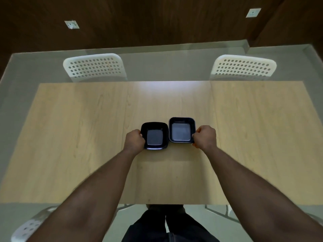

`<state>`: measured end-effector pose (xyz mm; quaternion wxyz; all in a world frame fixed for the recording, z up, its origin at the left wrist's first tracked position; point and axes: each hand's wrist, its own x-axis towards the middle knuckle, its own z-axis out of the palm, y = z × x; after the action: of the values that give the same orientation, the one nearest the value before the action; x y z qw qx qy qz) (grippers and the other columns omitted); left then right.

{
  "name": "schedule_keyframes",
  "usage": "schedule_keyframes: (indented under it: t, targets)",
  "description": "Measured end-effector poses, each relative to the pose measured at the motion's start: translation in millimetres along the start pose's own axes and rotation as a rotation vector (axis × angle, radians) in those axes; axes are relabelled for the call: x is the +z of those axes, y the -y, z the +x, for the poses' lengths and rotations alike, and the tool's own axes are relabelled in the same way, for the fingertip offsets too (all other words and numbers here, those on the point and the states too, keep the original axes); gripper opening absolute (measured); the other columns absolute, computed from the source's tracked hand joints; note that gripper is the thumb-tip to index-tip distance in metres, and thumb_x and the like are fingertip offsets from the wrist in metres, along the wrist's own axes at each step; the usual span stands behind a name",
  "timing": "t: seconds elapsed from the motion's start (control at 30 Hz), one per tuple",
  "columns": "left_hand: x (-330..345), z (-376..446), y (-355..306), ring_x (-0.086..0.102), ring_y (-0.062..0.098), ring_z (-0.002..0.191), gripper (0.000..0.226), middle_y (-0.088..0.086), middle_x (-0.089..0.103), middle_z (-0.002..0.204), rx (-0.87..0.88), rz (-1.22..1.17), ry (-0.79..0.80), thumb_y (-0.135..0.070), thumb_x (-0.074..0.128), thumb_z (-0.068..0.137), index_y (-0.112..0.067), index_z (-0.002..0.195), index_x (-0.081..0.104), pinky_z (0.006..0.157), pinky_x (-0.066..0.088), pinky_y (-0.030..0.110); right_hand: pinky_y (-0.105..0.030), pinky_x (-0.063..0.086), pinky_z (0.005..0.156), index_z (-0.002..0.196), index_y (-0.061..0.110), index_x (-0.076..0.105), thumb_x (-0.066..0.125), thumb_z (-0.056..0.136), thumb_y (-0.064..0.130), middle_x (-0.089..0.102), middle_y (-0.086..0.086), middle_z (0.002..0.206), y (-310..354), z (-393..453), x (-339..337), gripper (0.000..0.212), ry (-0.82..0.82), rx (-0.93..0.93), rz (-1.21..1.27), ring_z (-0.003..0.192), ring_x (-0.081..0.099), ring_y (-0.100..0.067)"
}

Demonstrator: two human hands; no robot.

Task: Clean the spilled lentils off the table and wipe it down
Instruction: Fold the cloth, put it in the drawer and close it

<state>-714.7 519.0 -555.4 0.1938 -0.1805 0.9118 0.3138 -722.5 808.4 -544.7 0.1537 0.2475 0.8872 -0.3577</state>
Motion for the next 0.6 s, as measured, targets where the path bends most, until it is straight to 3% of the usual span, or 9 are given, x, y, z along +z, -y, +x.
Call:
schedule_keyframes:
  t: [0.1,0.13,0.2,0.27,0.33,0.47,0.53,0.6]
  targets:
    - [-1,-5,-6,0.061,0.029,0.094,0.013,0.009,0.060,0.097,0.041,-0.002,-0.020,-0.011,0.056,0.098,-0.003,0.108,0.060,0.067,0.041,0.031,-0.053,0.063,0.056,0.070,0.002,0.066,0.065,0.077,-0.001,0.069,-0.014,0.066,-10,4,2,0.007,0.008,0.013,-0.020,0.059,0.072,-0.033]
    - [-1,-6,-6,0.059,0.031,0.106,0.028,0.013,0.060,0.109,0.097,0.062,-0.030,-0.020,0.063,0.096,-0.002,0.118,0.057,0.076,0.044,0.034,-0.053,0.064,0.057,0.071,0.003,0.067,0.067,0.078,0.000,0.070,-0.014,0.067,-10,3,1,0.007,0.016,0.016,-0.019,0.060,0.072,-0.032]
    - [-1,-7,-10,0.041,0.037,0.137,0.081,0.019,0.048,0.144,0.262,0.268,0.005,-0.044,0.076,0.088,-0.004,0.149,0.041,0.104,0.045,0.043,-0.051,0.064,0.060,0.074,0.003,0.068,0.071,0.080,0.005,0.071,-0.013,0.071,-6,-1,-4,0.007,0.038,0.014,-0.057,0.063,0.072,-0.030]
    - [-3,-8,-18,0.014,0.037,0.157,0.126,0.015,0.020,0.170,0.417,0.423,0.100,-0.066,0.080,0.076,-0.011,0.166,0.012,0.126,0.024,0.050,-0.042,0.062,0.065,0.089,0.001,0.067,0.077,0.084,0.021,0.072,-0.010,0.083,3,-4,-11,0.023,0.036,-0.041,-0.189,0.072,0.069,-0.026]
    - [0,-7,-26,0.000,0.034,0.161,0.148,0.011,0.003,0.175,0.509,0.560,0.169,-0.075,0.084,0.064,-0.015,0.168,-0.003,0.131,0.012,0.051,-0.036,0.054,0.071,0.118,0.006,0.061,0.080,0.085,0.043,0.068,-0.008,0.104,12,-5,-14,0.052,-0.006,-0.148,-0.288,0.092,0.066,-0.028]
    - [10,-5,-43,0.006,0.034,0.160,0.147,0.013,0.005,0.174,0.526,0.751,0.192,-0.053,0.094,0.062,-0.012,0.167,-0.002,0.130,0.014,0.050,-0.044,0.049,0.103,0.156,0.016,0.037,0.085,0.073,0.058,0.049,-0.006,0.153,32,-2,-13,0.105,0.158,-0.440,-0.402,0.139,0.043,-0.029]
    - [12,-4,-49,0.013,0.034,0.157,0.140,0.014,0.013,0.171,0.515,0.780,0.167,-0.045,0.094,0.064,-0.011,0.166,0.004,0.128,0.019,0.051,-0.049,0.042,0.113,0.162,0.020,0.026,0.087,0.067,0.059,0.036,-0.004,0.163,38,-2,-10,0.119,0.244,-0.536,-0.582,0.148,0.031,-0.030]
    - [12,-2,-52,0.016,0.034,0.156,0.141,0.013,0.016,0.170,0.492,0.793,0.175,-0.043,0.095,0.062,-0.011,0.166,0.006,0.127,0.021,0.053,-0.051,0.039,0.113,0.163,0.021,0.021,0.088,0.065,0.054,0.032,-0.004,0.163,41,-3,-4,0.124,0.261,-0.571,-0.703,0.148,0.029,-0.030]
